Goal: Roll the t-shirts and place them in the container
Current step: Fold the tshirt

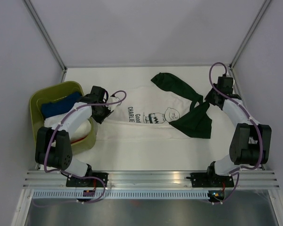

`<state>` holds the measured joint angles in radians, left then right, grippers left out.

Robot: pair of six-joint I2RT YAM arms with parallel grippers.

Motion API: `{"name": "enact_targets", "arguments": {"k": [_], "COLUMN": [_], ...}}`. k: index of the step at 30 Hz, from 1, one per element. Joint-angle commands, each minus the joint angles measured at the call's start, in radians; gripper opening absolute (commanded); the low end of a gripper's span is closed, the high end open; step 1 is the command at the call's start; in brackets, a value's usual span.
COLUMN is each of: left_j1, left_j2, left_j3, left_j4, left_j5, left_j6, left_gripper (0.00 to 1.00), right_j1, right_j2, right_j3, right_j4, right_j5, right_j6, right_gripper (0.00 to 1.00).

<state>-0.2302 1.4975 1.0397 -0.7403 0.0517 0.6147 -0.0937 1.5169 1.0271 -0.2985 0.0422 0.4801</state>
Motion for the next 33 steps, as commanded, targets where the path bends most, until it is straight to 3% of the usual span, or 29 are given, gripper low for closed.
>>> {"name": "enact_targets", "arguments": {"k": [1, 4, 6, 7, 8, 9, 10, 13, 16, 17, 20, 24, 29, 31, 33], "left_j1": [0.006, 0.006, 0.006, 0.006, 0.006, 0.006, 0.006, 0.008, 0.006, 0.006, 0.008, 0.006, 0.006, 0.006, 0.006], "left_j2": [-0.034, -0.014, 0.004, 0.009, 0.015, 0.015, 0.015, 0.017, 0.024, 0.024, 0.036, 0.043, 0.053, 0.064, 0.070], "left_j3": [-0.007, -0.010, -0.012, -0.012, -0.012, -0.012, -0.013, -0.015, -0.009, -0.007, 0.000, 0.003, -0.001, -0.001, 0.000], "left_j4": [-0.018, -0.016, -0.018, -0.018, -0.018, -0.018, -0.018, -0.014, -0.013, -0.011, -0.013, -0.013, -0.011, -0.008, -0.004], "left_j5": [-0.067, -0.067, -0.064, -0.059, -0.059, -0.059, -0.059, -0.062, -0.058, -0.056, -0.056, -0.034, -0.027, -0.024, -0.029], "left_j6": [-0.010, -0.015, -0.018, -0.023, -0.023, -0.023, -0.021, -0.021, -0.035, -0.038, -0.044, -0.041, -0.044, -0.046, -0.047], "left_gripper": [0.02, 0.02, 0.02, 0.02, 0.02, 0.02, 0.02, 0.02, 0.03, 0.03, 0.03, 0.03, 0.03, 0.03, 0.03], "right_j1": [0.009, 0.034, 0.040, 0.041, 0.041, 0.040, 0.037, 0.015, 0.011, 0.011, 0.014, 0.012, 0.009, -0.001, -0.014], "right_j2": [0.057, 0.132, 0.189, 0.263, 0.299, 0.325, 0.321, 0.150, -0.010, -0.038, -0.101, -0.121, -0.025, 0.009, 0.017], "right_j3": [0.099, 0.160, 0.230, 0.337, 0.399, 0.450, 0.474, 0.311, 0.117, 0.067, -0.077, -0.166, -0.211, -0.217, -0.223], "right_j4": [0.084, 0.067, 0.036, -0.073, -0.159, -0.241, -0.336, -0.335, -0.364, -0.370, -0.381, -0.323, -0.240, -0.223, -0.214], "right_j5": [-0.079, -0.097, -0.114, -0.101, -0.053, 0.003, 0.077, 0.076, 0.011, -0.019, -0.038, -0.036, -0.013, -0.002, 0.025], "right_j6": [-0.049, -0.090, -0.129, -0.179, -0.201, -0.215, -0.221, -0.175, -0.114, -0.100, -0.077, -0.072, -0.077, -0.074, -0.072], "right_gripper": [0.01, 0.02, 0.52, 0.73, 0.83, 0.86, 0.86, 0.85, 0.71, 0.60, 0.41, 0.48, 0.53, 0.50, 0.39]}}
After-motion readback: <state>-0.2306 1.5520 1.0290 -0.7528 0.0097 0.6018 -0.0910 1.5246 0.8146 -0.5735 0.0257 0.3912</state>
